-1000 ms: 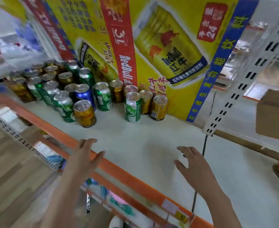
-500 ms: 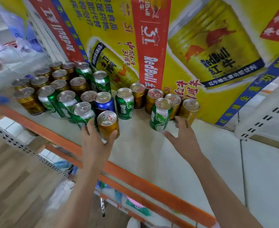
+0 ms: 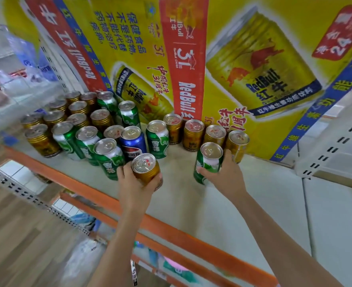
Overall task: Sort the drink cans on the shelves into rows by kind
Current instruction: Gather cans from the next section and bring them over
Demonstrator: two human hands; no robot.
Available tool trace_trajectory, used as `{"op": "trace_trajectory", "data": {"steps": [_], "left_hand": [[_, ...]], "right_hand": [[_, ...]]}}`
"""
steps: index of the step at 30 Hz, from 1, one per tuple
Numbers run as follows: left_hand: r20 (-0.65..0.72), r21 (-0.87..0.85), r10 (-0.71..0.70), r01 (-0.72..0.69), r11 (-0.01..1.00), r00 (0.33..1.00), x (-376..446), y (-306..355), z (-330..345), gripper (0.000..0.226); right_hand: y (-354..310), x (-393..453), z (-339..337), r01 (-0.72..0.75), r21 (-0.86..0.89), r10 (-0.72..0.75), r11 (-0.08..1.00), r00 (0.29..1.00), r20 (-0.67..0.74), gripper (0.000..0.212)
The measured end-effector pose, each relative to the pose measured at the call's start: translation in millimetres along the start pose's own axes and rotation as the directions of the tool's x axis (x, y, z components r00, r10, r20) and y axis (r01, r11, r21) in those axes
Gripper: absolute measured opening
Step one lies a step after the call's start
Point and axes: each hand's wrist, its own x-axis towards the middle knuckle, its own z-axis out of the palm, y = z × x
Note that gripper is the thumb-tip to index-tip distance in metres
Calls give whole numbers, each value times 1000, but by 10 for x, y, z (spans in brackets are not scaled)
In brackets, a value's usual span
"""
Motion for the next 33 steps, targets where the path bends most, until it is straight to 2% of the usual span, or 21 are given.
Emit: {"op": "trace_trajectory", "data": {"steps": [6, 9, 13, 18, 25, 30, 33], "left_hand": [[138, -53, 161, -155, 987, 977, -241, 435, 247, 79], [255, -105, 227, -206, 973, 940, -471, 737, 512, 79], [436, -185, 340, -287, 940, 833, -834, 1071, 982, 81], [577, -263, 465, -386, 884, 671, -1345, 1555, 1520, 70], [681, -359, 564, -458, 813, 468, -2007, 2153, 2065, 67], [733, -395, 600, -516, 760, 322, -2433, 2461, 2326, 64], [760, -385, 585, -529, 756, 284, -2680, 2565, 2476, 65]], "right_hand": [[521, -554, -630, -9, 152, 25, 988, 994, -104, 61], [803, -790, -966, -28, 151, 56, 988, 981, -186, 58], [1228, -1056, -1491, -90, -6, 83, 996, 943, -323, 61], [1854, -1385, -2195, -276, 33, 259, 961, 849, -459, 69], [2487, -1775, -2948, -504, 37, 426, 863, 686, -590, 62], [2647, -1889, -3041, -560, -54, 428, 827, 689, -585, 69], [2634, -1946, -3006, -520, -109, 360, 847, 713, -602, 71]]}}
